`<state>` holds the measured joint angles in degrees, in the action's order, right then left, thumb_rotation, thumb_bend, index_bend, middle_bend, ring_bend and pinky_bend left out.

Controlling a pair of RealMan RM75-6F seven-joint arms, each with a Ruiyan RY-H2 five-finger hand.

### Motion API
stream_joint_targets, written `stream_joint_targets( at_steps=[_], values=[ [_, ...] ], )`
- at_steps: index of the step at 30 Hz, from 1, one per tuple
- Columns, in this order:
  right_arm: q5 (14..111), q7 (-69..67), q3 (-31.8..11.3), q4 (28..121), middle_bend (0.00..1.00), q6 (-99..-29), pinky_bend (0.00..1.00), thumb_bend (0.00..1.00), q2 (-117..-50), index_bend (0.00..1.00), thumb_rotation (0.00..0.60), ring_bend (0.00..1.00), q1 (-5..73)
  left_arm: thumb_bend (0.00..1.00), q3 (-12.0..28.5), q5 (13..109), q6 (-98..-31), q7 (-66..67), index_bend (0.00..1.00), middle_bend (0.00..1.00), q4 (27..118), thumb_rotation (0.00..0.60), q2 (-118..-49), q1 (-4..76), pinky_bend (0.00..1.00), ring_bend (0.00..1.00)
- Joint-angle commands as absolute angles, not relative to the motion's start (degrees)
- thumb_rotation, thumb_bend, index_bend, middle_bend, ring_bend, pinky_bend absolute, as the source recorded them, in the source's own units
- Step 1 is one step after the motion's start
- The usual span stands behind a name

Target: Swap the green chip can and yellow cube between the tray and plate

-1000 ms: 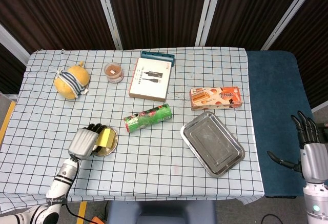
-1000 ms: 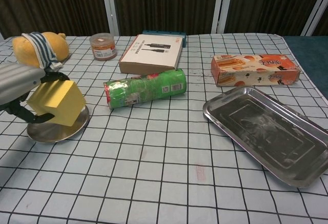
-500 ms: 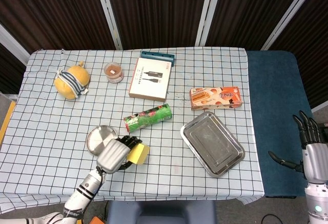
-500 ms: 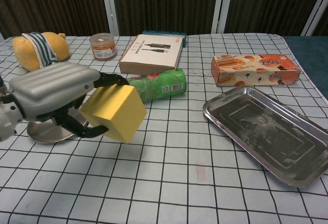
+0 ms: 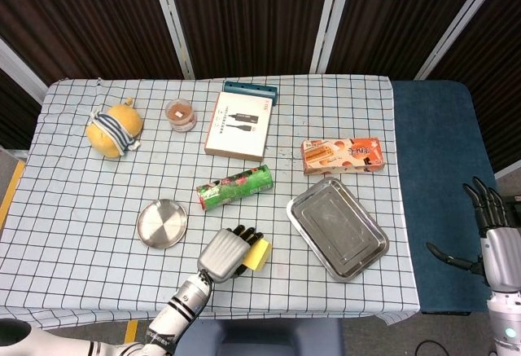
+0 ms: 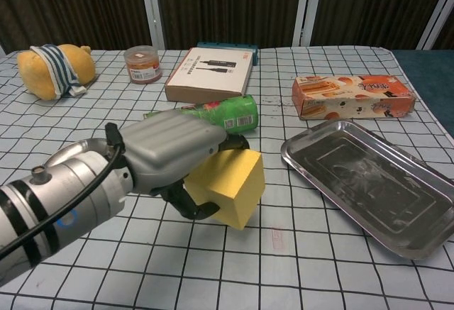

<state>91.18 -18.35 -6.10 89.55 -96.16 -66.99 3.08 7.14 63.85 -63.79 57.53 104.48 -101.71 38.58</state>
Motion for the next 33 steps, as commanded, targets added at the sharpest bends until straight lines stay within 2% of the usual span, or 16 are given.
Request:
stream_joint_targets(
  at_steps=[1,3,6,7,12,20,27,33],
  values=[
    [91.3,-18.6,-6.1,89.6,0.0,-96.1,0.0,0.01,-66.9,0.0,0.6,0.0,3.1,0.52,7.2,62.4,-64.9,59.7,0.23,0.29,104.9,0.6,-103.2,39.7,0.61,0.36],
    [91.3,-18.7,-6.0,89.6,0.0,-96.1,0.0,0.01,-66.8,0.0,0.6,0.0,3.0,0.5,7.1,62.3,-65.0,60.0,0.15,0.21,104.9,0.6,-103.3,39.8,0.56,0.28],
    [91.5,-19.1,-6.0,89.7,0.0,-96.4,0.0,0.01,-66.6,0.0,0.6,0.0,2.9,0.41,6.5,62.3,-65.8,61.8,0.0,0.01,104.8,0.6,-103.4,40.4,0.34,0.02],
    [91.4,-19.3,-6.1,89.7,0.0,-96.5,0.0,0.01,-66.6,0.0,0.6,0.0,2.8,0.39,6.3,61.3,-65.9,61.9,0.0,0.0,105.8,0.6,-103.2,40.3,0.31,0.0],
    [90.4,-19.8,-7.0,89.6,0.0,-96.6,0.0,0.01,-66.9,0.0,0.6,0.0,2.9,0.36,6.6,54.9,-65.6,63.2,0.0,0.0,111.1,0.6,-100.7,41.2,0.21,0.0],
    [90.6,-19.8,-7.1,89.4,0.0,-96.9,0.0,0.01,-67.2,0.0,0.6,0.0,2.8,0.35,5.9,50.0,-68.7,68.3,0.0,0.0,116.5,0.6,-95.8,43.4,0.19,0.0],
    [91.0,-19.7,-6.9,89.4,0.0,-96.6,0.0,0.01,-67.2,0.0,0.6,0.0,2.9,0.34,11.6,49.7,-72.1,66.2,0.0,0.0,119.6,0.6,-90.6,45.2,0.19,0.0],
    [91.2,-19.9,-6.7,89.7,0.0,-96.5,0.0,0.01,-66.9,0.0,0.6,0.0,2.8,0.34,15.7,47.0,-68.6,63.8,0.0,0.0,115.2,0.6,-90.6,49.8,0.19,0.0]
  ],
)
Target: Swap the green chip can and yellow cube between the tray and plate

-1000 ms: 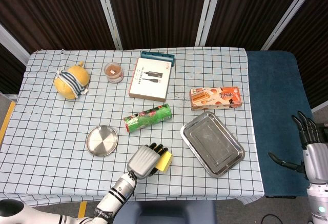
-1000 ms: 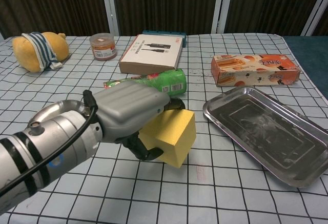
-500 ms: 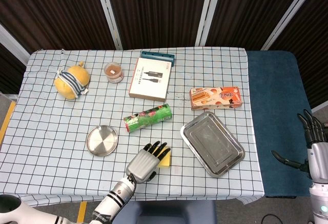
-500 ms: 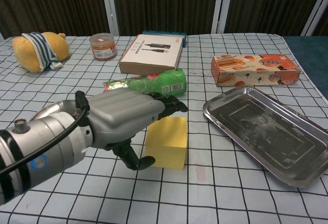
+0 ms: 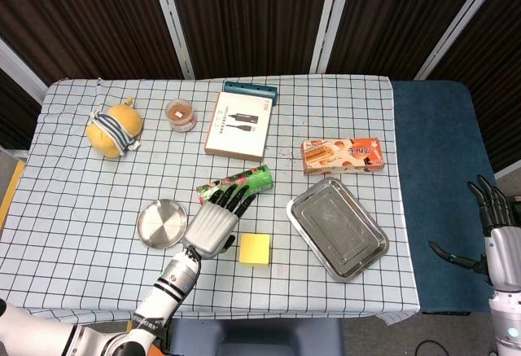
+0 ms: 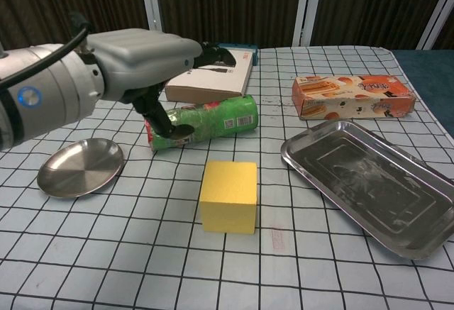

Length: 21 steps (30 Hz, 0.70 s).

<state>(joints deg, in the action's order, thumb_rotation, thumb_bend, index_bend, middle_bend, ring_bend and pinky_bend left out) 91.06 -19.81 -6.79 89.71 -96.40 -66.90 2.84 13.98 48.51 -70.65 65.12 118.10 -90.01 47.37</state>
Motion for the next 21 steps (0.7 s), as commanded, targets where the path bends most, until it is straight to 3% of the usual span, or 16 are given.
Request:
stream_joint_targets(
  at_steps=[1,7,21],
  values=[
    [91.4,-19.9,-6.6,89.7,0.0,-96.6,0.0,0.01,-66.8,0.0,0.6,0.0,2.7,0.34,16.0,46.3,-67.6,63.4,0.0,0.0,113.7,0.6,-91.2,50.8,0.19,0.0],
    [93.2,-21.3,-5.6,89.3,0.0,-96.8,0.0,0.01,-66.1,0.0,0.6,0.0,2.6,0.34,17.6,42.0,-63.0,60.7,0.0,0.0,105.5,0.6,-95.3,56.1,0.2,0.0],
    [93.2,-25.4,-5.8,88.8,0.0,-98.4,0.0,0.01,-65.0,0.0,0.6,0.0,1.9,0.34,17.8,33.9,-62.0,61.5,0.0,0.0,87.4,0.6,-106.9,64.9,0.16,0.0]
  ],
)
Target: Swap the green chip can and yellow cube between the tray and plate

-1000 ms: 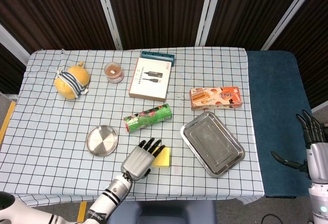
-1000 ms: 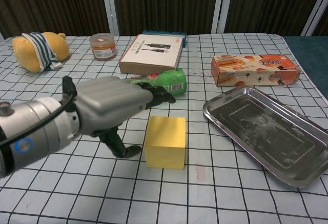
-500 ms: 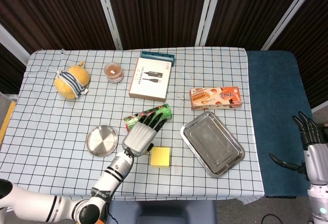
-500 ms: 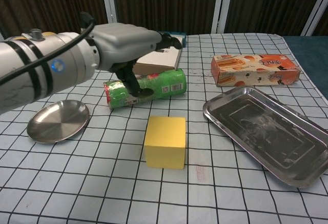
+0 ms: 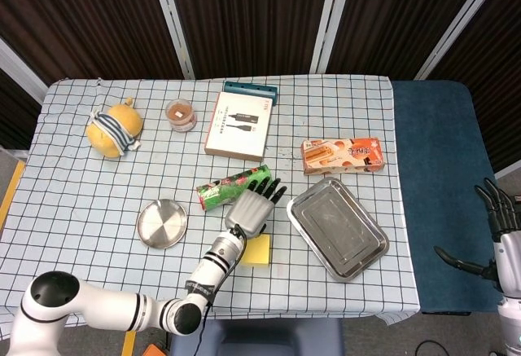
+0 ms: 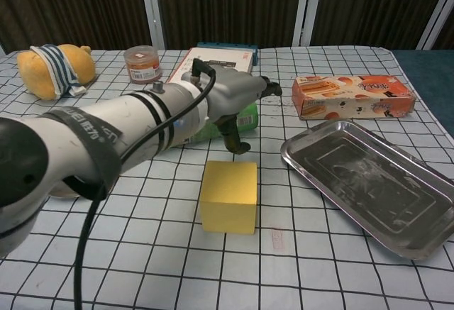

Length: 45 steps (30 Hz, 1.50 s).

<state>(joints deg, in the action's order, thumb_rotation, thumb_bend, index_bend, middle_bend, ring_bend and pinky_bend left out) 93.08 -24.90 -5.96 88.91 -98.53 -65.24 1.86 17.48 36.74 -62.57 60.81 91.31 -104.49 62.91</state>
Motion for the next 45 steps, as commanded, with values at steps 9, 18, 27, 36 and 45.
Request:
stream_joint_targets(
  at_steps=[9,18,27,36,45],
  values=[
    [92.8,-27.7,-6.1,88.7,0.0,-98.7,0.0,0.01,-64.2,0.0,0.6,0.0,1.7,0.34,16.8,32.9,-63.2,61.7,0.0,0.0,77.3,0.6,-111.0,66.8,0.16,0.0],
    [93.2,-27.5,-5.8,88.8,0.0,-98.5,0.0,0.01,-64.2,0.0,0.6,0.0,1.8,0.34,15.8,31.5,-63.6,62.4,0.0,0.0,72.2,0.6,-112.5,66.3,0.16,0.0],
    [93.2,-27.0,-5.7,89.0,0.0,-97.9,0.0,0.01,-64.1,0.0,0.6,0.0,2.0,0.34,15.5,31.5,-64.5,62.4,0.0,0.0,66.9,0.6,-114.0,65.1,0.17,0.02],
    [93.8,-26.9,-5.3,89.0,0.0,-97.5,0.0,0.01,-64.0,0.0,0.6,0.0,2.2,0.35,14.2,33.9,-63.6,61.0,0.0,0.08,60.3,0.6,-116.2,63.3,0.31,0.16],
    [94.0,-26.5,-5.0,89.2,0.0,-97.0,0.0,0.01,-63.9,0.0,0.6,0.0,2.4,0.39,13.5,39.5,-62.3,55.9,0.0,0.22,55.9,0.6,-117.6,61.3,0.5,0.31]
  ],
)
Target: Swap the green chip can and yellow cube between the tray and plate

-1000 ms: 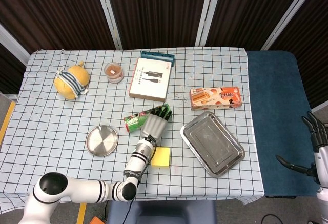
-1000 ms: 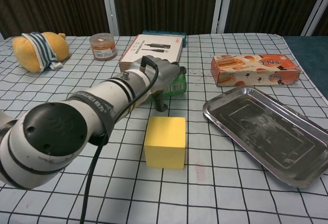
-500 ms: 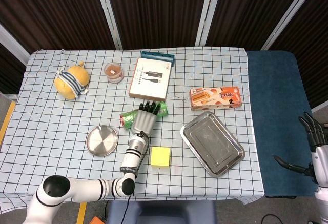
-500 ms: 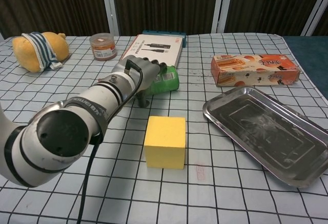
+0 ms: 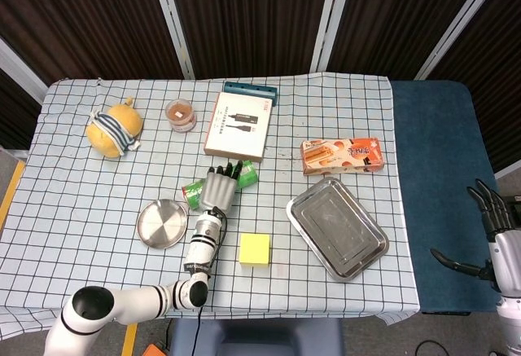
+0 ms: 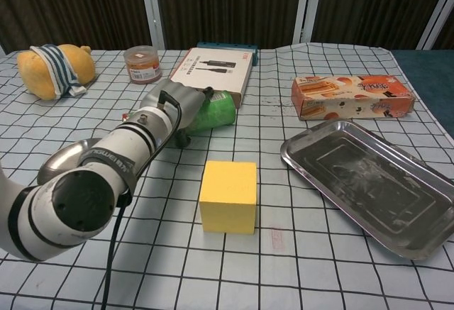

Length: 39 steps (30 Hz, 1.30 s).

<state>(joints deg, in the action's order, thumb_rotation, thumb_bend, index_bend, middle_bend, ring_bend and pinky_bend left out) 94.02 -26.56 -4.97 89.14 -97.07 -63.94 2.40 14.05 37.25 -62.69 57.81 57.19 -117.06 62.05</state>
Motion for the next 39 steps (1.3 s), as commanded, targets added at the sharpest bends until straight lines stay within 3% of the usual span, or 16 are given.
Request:
stream_joint_targets(
  at_steps=[1,5,9,14,18,23,30,35,39],
  values=[
    [94.0,-26.5,-5.0,89.2,0.0,-97.0,0.0,0.01,-63.9,0.0,0.6,0.0,2.4,0.41,13.2,40.4,-62.3,55.2,0.0,0.25,55.4,0.6,-117.7,61.1,0.54,0.34],
    [94.0,-26.4,-4.9,89.2,0.0,-96.8,0.0,0.01,-63.9,0.0,0.6,0.0,2.5,0.5,12.7,43.8,-62.3,52.8,0.04,0.38,53.3,0.6,-118.6,60.4,0.69,0.5],
    [93.9,-26.2,-4.9,89.2,0.0,-96.6,0.0,0.01,-63.9,0.0,0.6,0.0,2.7,0.61,12.2,48.8,-64.0,49.7,0.26,0.55,51.3,0.6,-119.2,59.8,0.82,0.64],
    [93.9,-26.1,-4.8,89.3,0.0,-96.3,0.0,0.01,-63.9,0.0,0.6,0.0,2.8,0.72,11.8,54.2,-67.3,46.3,0.43,0.63,53.2,0.6,-117.6,58.4,0.88,0.7],
    [94.2,-26.0,-4.6,89.4,0.0,-96.4,0.0,0.01,-63.9,0.0,0.6,0.0,2.8,0.76,11.1,57.7,-70.7,44.5,0.51,0.65,60.4,0.6,-113.2,55.5,0.89,0.7],
    [94.1,-25.7,-4.5,89.6,0.0,-96.0,0.0,0.01,-63.9,0.0,0.6,0.0,2.9,0.76,7.9,61.3,-74.1,44.1,0.55,0.66,71.8,0.6,-104.4,50.3,0.89,0.71],
    [94.4,-24.9,-4.3,89.8,0.0,-95.6,0.0,0.01,-64.1,0.0,0.6,0.0,3.1,0.76,3.2,59.2,-76.3,46.3,0.56,0.66,86.8,0.6,-92.5,42.3,0.89,0.72],
    [94.7,-24.2,-4.1,89.9,0.0,-95.7,0.0,0.01,-64.3,0.0,0.6,0.0,3.2,0.73,0.8,59.3,-78.0,46.4,0.55,0.65,91.3,0.6,-89.9,38.5,0.89,0.7],
    [94.6,-23.9,-4.0,89.9,0.0,-95.5,0.0,0.01,-64.4,0.0,0.6,0.0,3.2,0.65,-0.1,59.6,-77.9,46.7,0.51,0.59,91.6,0.6,-90.0,37.0,0.85,0.64]
  ],
)
